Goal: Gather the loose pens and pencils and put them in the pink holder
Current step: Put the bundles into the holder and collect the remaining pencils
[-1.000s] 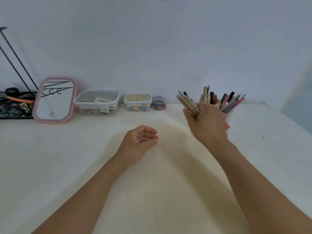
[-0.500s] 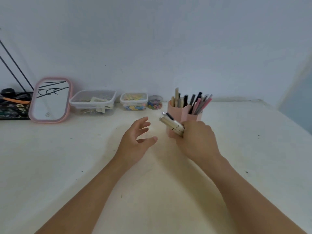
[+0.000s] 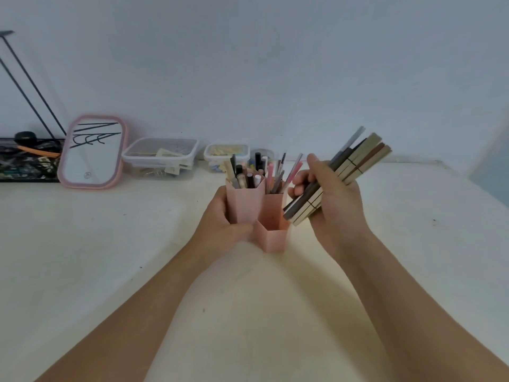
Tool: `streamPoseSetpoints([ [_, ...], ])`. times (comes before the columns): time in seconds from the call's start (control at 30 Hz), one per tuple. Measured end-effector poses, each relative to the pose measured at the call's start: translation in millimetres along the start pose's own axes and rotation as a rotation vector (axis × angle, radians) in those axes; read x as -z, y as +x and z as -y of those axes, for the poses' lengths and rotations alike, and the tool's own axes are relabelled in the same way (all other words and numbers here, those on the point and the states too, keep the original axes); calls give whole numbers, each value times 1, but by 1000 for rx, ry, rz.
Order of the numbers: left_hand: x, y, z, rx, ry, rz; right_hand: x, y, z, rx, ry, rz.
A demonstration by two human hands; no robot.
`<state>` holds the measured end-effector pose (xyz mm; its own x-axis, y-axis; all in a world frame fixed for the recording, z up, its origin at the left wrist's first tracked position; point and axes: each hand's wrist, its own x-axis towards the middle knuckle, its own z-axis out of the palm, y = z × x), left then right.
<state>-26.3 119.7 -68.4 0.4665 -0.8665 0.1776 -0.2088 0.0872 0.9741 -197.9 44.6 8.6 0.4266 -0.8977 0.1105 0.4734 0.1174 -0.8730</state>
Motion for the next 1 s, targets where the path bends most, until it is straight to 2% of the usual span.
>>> streamPoseSetpoints([
  [0.07,0,1,0,14,-19,12,2,4,-8,-36,112,-11],
  [0.13,0,0,0,6,-26,14,2,6,-20,-9,60,-48],
  [0.37,0,-4,1,-7,-133,51,-11,-4,-48,127,-406,-128],
  [0.43,-3,-4,2,-25,-82,7,-16,-10,-53,158,-507,-113],
  [0.57,-6,-3,5,-69,92,-88,-16,-9,-49,98,-518,-126],
  [0.73,-7,-4,3,-94,159,-111,-4,-1,-44,109,-614,-115],
  [0.87,-7,-3,3,-110,158,-127,-1,-4,-50,240,-754,-126],
  [1.0,-7,-3,2,-111,160,-129,-3,-9,-53,327,-735,-164],
])
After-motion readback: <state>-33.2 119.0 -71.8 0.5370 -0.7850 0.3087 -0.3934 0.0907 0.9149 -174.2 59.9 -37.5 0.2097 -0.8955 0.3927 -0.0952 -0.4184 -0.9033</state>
